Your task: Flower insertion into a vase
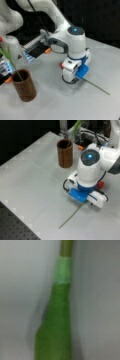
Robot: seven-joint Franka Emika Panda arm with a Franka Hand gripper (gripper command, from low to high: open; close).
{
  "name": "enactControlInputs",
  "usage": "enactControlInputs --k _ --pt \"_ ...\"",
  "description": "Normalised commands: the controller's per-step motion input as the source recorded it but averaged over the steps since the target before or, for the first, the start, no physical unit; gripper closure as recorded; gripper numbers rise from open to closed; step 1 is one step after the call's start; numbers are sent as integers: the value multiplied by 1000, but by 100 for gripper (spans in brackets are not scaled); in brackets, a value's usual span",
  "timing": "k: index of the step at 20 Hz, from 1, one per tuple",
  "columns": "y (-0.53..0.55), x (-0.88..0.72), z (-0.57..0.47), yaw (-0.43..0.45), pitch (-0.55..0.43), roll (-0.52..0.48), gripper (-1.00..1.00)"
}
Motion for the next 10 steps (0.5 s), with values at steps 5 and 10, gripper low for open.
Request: enactControlInputs --k 5,10 --pt "96 61 -196 20 -121 -222 -100" --pt "107 9 -208 36 -111 -250 -100"
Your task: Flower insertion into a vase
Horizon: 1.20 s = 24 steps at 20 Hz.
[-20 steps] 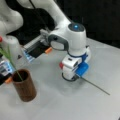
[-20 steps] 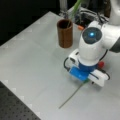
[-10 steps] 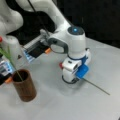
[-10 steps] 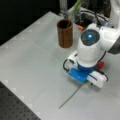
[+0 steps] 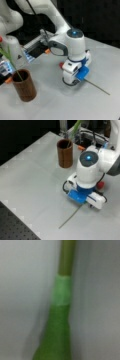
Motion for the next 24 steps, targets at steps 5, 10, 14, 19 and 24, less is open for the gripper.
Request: enactControlInputs --k 5,10,14,19,24 --pt "107 -8 -247 32 -109 -279 100" --pt "139 4 -284 8 -123 -301 100" --pt "149 2 -293 32 -106 -252 100" --pt "21 -6 -277 41 -71 -246 100" --pt "-18 -16 -266 50 -60 -237 100"
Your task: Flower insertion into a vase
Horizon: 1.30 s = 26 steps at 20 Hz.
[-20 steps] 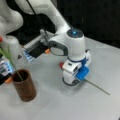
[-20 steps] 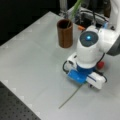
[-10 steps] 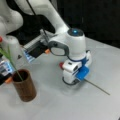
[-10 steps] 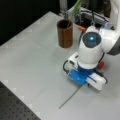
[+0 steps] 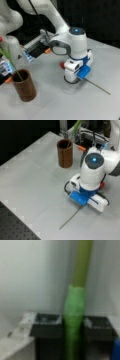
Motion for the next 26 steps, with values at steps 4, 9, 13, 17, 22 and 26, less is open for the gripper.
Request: enactControlInputs --k 4,9,13,17,22,26 --pt "-14 -14 -233 53 -48 -224 100" --pt "-40 -53 5 50 -13 -187 100" --pt "-87 -133 327 62 -14 -188 100" --pt "-109 -174 427 85 -7 -141 100" --pt "-127 -176 497 89 -39 26 100" --pt "-166 -187 780 34 -36 153 100"
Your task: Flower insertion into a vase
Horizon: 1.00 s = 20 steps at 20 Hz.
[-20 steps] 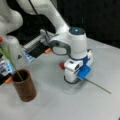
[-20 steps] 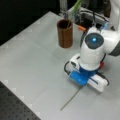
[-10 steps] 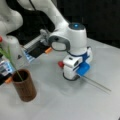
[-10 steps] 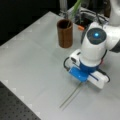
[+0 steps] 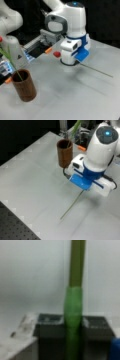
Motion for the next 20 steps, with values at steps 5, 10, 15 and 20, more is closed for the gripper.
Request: enactControlInputs --k 5,10,15,20 --pt "-197 -162 664 -9 22 202 100" --pt "-231 -148 518 -35 93 221 100" --pt "-257 -154 367 -23 127 176 100" --pt "-281 -155 271 37 144 148 100"
